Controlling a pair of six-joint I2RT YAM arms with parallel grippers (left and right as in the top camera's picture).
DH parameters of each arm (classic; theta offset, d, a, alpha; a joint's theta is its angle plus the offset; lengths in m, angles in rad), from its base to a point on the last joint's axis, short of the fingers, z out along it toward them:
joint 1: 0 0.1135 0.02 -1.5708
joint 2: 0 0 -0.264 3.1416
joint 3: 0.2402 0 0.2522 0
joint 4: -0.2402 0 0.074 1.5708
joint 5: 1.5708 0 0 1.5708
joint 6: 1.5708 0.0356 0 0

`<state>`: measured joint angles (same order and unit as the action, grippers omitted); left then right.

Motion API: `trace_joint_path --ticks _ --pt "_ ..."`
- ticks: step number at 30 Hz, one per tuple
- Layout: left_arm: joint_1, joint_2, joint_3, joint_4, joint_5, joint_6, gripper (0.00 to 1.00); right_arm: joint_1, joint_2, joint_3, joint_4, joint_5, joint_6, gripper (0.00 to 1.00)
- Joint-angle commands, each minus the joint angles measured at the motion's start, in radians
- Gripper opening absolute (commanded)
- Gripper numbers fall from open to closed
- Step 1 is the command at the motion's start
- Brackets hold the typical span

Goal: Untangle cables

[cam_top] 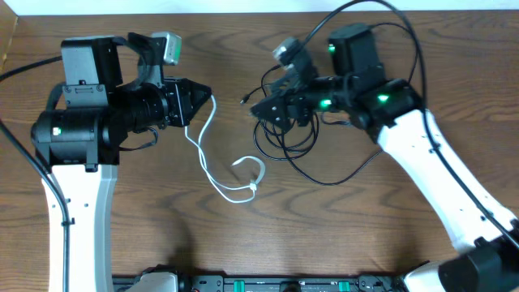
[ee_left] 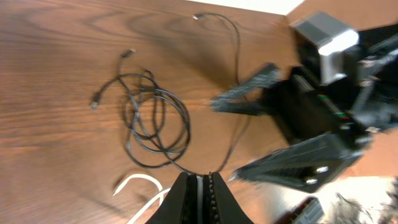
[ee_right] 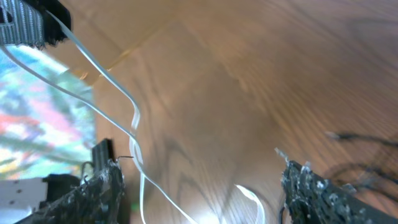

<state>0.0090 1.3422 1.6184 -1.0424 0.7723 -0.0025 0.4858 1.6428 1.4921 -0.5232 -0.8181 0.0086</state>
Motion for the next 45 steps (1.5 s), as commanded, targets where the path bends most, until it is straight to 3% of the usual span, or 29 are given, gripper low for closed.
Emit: trace_joint_path --ticks 1,6,10,15,18,19,20,26,37,45 --pt "-0.002 0.012 0.015 -0.012 0.096 0.029 0.07 0.046 0.037 -0.001 0.065 -0.124 -0.040 0.80" --pt "-0.002 0.012 0.015 -0.012 0.096 0.029 0.07 0.103 0.074 -0.001 0.177 -0.127 -0.040 0.78" --pt "-0.002 0.012 0.015 -0.023 0.108 0.028 0.07 0.130 0.100 -0.001 0.274 -0.043 0.043 0.63" --pt "-0.002 0.012 0.015 -0.046 0.106 0.029 0.07 0.146 0.118 -0.001 0.354 0.050 0.140 0.29" --pt "-0.002 0.012 0.015 -0.049 0.106 0.029 0.08 0.145 0.118 -0.001 0.385 0.050 0.177 0.04" --pt "-0.002 0.012 0.015 -0.049 0.106 0.029 0.08 0.144 0.118 -0.001 0.386 0.052 0.183 0.01" --pt "-0.002 0.012 0.015 -0.049 0.106 0.029 0.08 0.143 0.118 -0.001 0.385 0.066 0.203 0.01" --pt "-0.002 0.012 0.015 -0.049 -0.025 0.029 0.44 0.127 0.117 -0.001 0.331 0.146 0.253 0.01" --pt "-0.002 0.012 0.015 -0.050 -0.274 0.029 0.50 0.047 0.104 0.091 0.220 0.164 0.283 0.01" --pt "-0.002 0.012 0.015 -0.048 -0.304 0.029 0.50 -0.122 0.104 0.477 -0.195 0.381 0.177 0.01"
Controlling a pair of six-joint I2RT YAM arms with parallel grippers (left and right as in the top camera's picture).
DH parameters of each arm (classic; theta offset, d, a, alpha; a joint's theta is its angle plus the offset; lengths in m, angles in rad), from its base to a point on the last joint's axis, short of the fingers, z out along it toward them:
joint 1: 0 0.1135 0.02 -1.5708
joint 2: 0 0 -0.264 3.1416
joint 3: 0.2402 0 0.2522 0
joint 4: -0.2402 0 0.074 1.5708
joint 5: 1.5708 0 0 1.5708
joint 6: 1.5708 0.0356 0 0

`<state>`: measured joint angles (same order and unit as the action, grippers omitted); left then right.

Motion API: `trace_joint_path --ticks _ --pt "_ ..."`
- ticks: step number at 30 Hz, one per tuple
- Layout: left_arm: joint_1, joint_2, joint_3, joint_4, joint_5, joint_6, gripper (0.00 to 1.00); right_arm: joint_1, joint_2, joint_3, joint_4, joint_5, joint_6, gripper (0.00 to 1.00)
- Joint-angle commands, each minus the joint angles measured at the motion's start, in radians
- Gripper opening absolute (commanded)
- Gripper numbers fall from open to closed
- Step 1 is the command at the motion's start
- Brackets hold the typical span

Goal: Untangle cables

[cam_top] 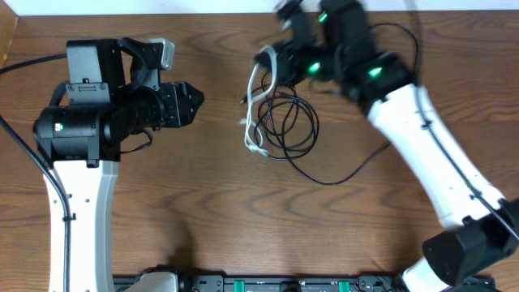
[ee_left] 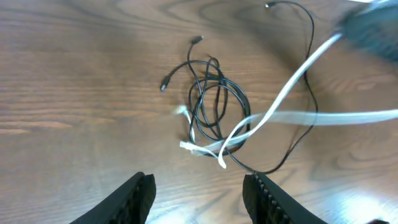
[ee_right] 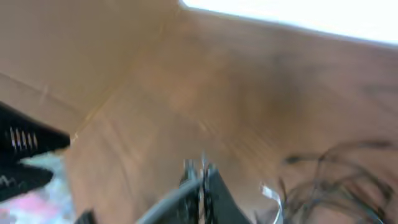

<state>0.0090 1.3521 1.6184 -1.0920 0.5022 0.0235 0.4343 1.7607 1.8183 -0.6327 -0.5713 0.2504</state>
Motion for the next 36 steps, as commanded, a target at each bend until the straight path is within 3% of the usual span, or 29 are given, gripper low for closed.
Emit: trace_joint_path --ticks 1,6,11,18,27,36 --pt "-0.002 0.002 0.015 0.004 -0.041 0.002 0.50 -0.102 -0.014 0.203 -0.131 0.178 -0.077 0.01" --pt "-0.002 0.002 0.015 0.009 -0.044 0.003 0.50 -0.297 -0.014 0.395 -0.249 0.331 -0.093 0.01" --pt "-0.002 0.007 0.015 0.008 -0.044 0.003 0.51 -0.533 -0.005 0.411 -0.195 0.348 -0.095 0.01" --pt "-0.002 0.015 0.015 0.009 -0.043 0.003 0.51 -0.744 0.067 0.411 -0.077 0.425 -0.090 0.01" --pt "-0.002 0.015 0.014 0.008 -0.044 0.003 0.51 -0.888 0.340 0.411 0.110 0.614 -0.035 0.01" --pt "-0.002 0.016 0.014 0.028 -0.044 0.011 0.51 -0.951 0.578 0.411 0.266 0.682 -0.035 0.01"
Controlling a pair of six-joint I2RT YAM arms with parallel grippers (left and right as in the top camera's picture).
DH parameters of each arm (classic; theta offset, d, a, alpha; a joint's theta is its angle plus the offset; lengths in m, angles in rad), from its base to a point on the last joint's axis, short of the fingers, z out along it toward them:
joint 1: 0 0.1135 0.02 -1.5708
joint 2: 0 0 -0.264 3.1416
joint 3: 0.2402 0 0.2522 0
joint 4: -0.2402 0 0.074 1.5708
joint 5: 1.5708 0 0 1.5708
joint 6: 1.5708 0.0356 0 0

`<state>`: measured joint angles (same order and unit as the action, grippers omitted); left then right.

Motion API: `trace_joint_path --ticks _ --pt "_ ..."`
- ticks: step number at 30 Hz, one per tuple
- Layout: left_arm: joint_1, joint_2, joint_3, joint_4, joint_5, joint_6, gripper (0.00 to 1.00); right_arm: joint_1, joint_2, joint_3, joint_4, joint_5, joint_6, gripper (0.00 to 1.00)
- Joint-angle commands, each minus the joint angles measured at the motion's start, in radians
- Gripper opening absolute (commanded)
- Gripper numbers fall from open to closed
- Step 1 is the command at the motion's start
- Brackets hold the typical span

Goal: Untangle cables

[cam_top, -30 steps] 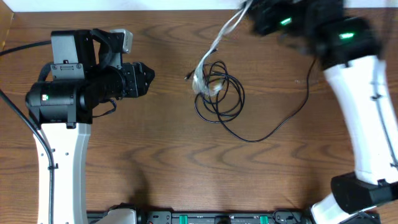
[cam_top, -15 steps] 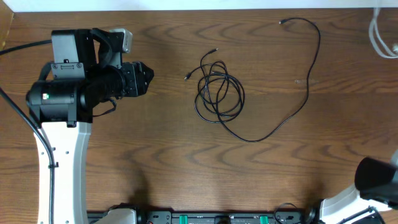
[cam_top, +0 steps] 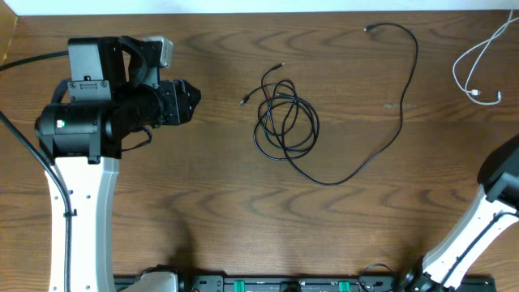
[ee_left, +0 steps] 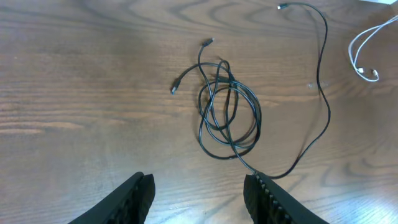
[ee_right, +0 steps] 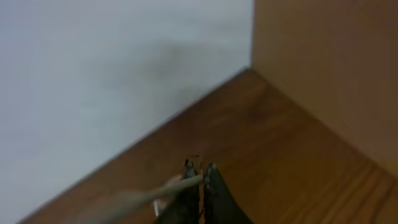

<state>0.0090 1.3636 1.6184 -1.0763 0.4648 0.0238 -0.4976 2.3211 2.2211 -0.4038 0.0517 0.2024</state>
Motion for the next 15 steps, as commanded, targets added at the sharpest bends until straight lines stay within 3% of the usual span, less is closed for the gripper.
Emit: trace_joint_path --ticks 1,3,5,13,15 --pt "-0.002 0.006 0.014 0.020 -0.006 0.010 0.51 -0.024 0.029 0.008 0.047 0.075 0.013 0.03" --pt "-0.002 0.013 0.014 0.037 -0.006 0.010 0.51 -0.037 0.058 0.008 0.054 0.107 0.013 0.57" --pt "-0.002 0.026 0.014 0.042 -0.006 0.010 0.51 -0.044 0.086 0.008 0.006 0.108 -0.030 0.99" --pt "-0.002 0.085 0.014 0.042 -0.006 0.010 0.51 -0.043 0.092 0.008 -0.198 0.129 -0.063 0.99" --pt "-0.002 0.097 0.014 0.046 -0.006 0.010 0.51 -0.029 0.059 0.008 -0.257 0.012 -0.074 0.99"
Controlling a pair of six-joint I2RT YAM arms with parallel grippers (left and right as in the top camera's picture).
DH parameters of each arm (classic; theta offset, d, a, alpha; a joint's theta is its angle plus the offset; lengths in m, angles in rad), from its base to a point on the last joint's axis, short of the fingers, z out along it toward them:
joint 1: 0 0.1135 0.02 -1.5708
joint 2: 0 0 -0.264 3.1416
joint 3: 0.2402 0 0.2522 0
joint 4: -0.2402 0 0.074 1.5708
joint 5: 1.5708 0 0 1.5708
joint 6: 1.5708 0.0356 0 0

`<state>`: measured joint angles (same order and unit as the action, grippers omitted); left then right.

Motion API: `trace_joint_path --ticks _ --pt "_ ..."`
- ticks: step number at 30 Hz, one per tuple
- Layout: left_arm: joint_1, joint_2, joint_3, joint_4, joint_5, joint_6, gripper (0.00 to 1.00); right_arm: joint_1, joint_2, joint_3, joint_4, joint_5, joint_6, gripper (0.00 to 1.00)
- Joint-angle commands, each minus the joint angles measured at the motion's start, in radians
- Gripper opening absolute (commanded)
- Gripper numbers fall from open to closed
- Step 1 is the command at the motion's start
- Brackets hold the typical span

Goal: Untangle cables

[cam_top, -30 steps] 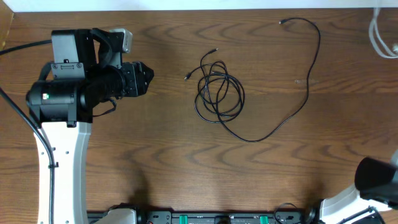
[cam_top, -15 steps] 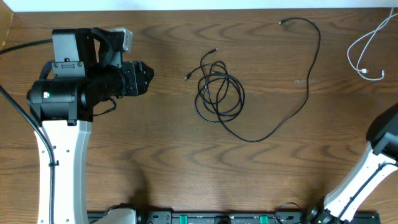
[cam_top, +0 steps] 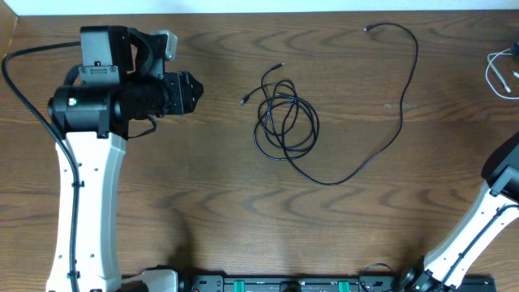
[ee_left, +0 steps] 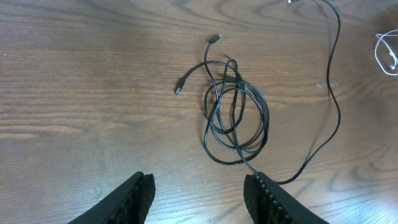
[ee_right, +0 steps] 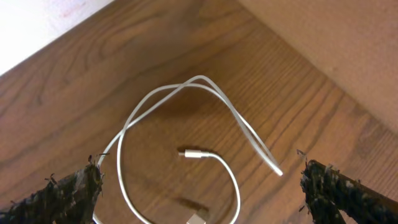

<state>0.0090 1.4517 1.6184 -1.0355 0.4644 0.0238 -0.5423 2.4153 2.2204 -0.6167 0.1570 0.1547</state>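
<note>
A black cable (cam_top: 285, 122) lies coiled at the table's middle, its long tail (cam_top: 403, 89) curving up to the far right; the left wrist view shows the same coil (ee_left: 235, 118). A white cable (ee_right: 180, 155) lies loose in a loop at the table's far right corner, just visible at the overhead frame's edge (cam_top: 501, 71). My right gripper (ee_right: 202, 193) hangs open above the white cable, touching nothing. At the left, well clear of the black coil, my left gripper (ee_left: 202, 199) is open and empty, seen from overhead (cam_top: 188, 92).
Wooden table (cam_top: 203, 211) with a raised wooden wall (ee_right: 348, 56) at the far right corner beside the white cable. A pale wall runs behind the table's back edge (cam_top: 243, 6).
My right gripper was shut on the white cable near the right corner; now it is open and the cable lies on the table there. The left arm has shifted slightly up.
At first my left gripper was shut on the white cable and my right gripper was open by the black coil. Then the left was open and the right held the white cable over the coil. It held it at the far right corner, where it now lies released.
</note>
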Motion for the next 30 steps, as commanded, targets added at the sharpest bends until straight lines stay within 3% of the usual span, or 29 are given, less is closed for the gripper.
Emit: trace_joint_path --ticks 1,3,8,16,21,25,30 --pt "-0.002 0.012 0.014 0.005 -0.006 0.010 0.51 0.023 -0.045 0.009 -0.056 -0.139 -0.054 0.99" --pt "-0.002 0.016 0.014 0.005 -0.006 0.010 0.51 0.045 -0.079 0.009 -0.091 -0.211 -0.112 0.99" --pt "-0.002 0.018 0.014 0.005 -0.006 0.029 0.51 0.123 -0.200 0.009 -0.180 -0.238 -0.112 0.99" --pt "-0.002 0.014 0.014 0.005 -0.006 0.035 0.50 0.258 -0.354 0.009 -0.352 -0.477 -0.112 0.99" --pt "-0.035 -0.027 0.014 -0.022 -0.064 0.035 0.50 0.385 -0.400 0.009 -0.473 -0.646 -0.111 0.93" --pt "-0.068 -0.089 -0.004 -0.071 -0.206 0.027 0.50 0.478 -0.398 0.008 -0.527 -0.638 -0.111 0.94" --pt "-0.072 -0.235 -0.161 0.013 -0.222 -0.089 0.50 0.592 -0.382 0.006 -0.581 -0.526 -0.111 0.96"
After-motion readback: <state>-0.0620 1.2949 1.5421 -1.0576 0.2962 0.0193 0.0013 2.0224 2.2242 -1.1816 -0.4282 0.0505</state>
